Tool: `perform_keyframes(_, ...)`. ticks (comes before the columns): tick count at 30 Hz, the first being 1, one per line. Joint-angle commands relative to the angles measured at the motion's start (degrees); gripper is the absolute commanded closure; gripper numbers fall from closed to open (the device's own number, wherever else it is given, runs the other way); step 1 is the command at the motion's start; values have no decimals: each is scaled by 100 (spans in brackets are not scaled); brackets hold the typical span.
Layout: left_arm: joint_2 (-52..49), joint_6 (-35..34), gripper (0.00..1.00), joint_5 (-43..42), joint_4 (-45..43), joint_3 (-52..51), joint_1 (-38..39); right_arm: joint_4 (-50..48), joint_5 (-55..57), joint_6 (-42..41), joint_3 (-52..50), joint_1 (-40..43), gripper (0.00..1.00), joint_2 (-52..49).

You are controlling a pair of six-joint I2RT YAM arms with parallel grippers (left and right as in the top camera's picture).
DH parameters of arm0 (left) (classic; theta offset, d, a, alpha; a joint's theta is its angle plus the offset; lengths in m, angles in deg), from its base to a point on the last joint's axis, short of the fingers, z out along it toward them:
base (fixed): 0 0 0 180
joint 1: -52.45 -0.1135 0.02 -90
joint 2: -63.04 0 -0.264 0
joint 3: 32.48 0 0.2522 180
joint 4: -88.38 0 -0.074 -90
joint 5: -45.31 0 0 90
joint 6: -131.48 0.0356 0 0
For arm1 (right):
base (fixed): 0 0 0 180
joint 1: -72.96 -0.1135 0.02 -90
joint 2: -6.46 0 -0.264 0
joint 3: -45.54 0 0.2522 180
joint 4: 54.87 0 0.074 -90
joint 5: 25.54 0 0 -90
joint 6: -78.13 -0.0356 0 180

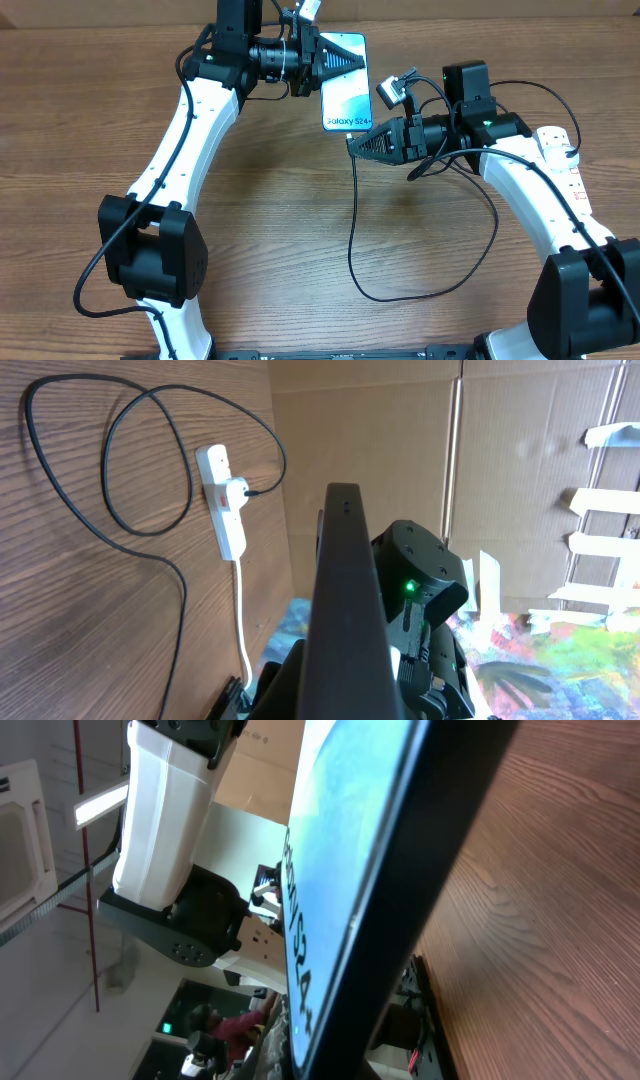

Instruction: Plug charger to phone and switch on socket

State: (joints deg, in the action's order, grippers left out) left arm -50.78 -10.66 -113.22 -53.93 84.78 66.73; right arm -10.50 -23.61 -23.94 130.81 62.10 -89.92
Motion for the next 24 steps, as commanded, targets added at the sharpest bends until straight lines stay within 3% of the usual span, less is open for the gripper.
perform_keyframes(1,66,59,96,-153,-66,17,101,-37,-186,-37,57,22,96,48)
perform_keyframes(24,66,136,96,-138,-63,17,118,-74,-186,-131,57,125,96,48)
